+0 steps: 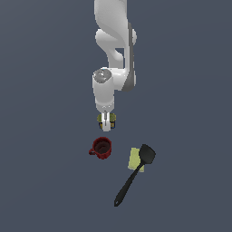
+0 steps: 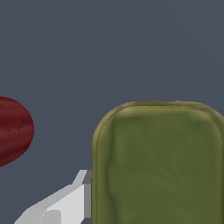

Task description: Pick up a designated object from a clutter of objects.

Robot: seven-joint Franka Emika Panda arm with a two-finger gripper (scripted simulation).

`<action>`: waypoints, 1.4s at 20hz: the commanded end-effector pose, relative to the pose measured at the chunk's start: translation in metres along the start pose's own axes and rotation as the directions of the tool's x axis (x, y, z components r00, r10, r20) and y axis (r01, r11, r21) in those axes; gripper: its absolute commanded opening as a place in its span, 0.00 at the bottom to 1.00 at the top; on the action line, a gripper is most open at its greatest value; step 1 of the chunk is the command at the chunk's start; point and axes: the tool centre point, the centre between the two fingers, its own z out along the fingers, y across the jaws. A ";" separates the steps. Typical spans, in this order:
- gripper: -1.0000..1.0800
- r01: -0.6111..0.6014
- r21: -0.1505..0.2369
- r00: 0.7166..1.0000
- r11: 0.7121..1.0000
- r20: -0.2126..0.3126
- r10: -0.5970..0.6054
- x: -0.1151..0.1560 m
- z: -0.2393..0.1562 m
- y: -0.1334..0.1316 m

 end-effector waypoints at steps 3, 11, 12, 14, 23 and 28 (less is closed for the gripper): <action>0.00 0.000 0.004 1.000 1.000 0.000 0.000 0.002 -0.020 0.002; 0.00 -0.001 0.003 1.000 1.000 -0.001 0.001 0.007 -0.074 0.012; 0.00 -0.001 0.003 1.000 1.000 -0.001 0.001 0.008 -0.083 0.013; 0.00 -0.001 0.003 1.000 1.000 -0.001 0.001 0.010 -0.100 0.016; 0.00 -0.001 0.003 1.000 1.000 -0.002 0.001 0.017 -0.179 0.030; 0.00 -0.001 0.003 1.000 1.000 -0.002 0.001 0.021 -0.222 0.036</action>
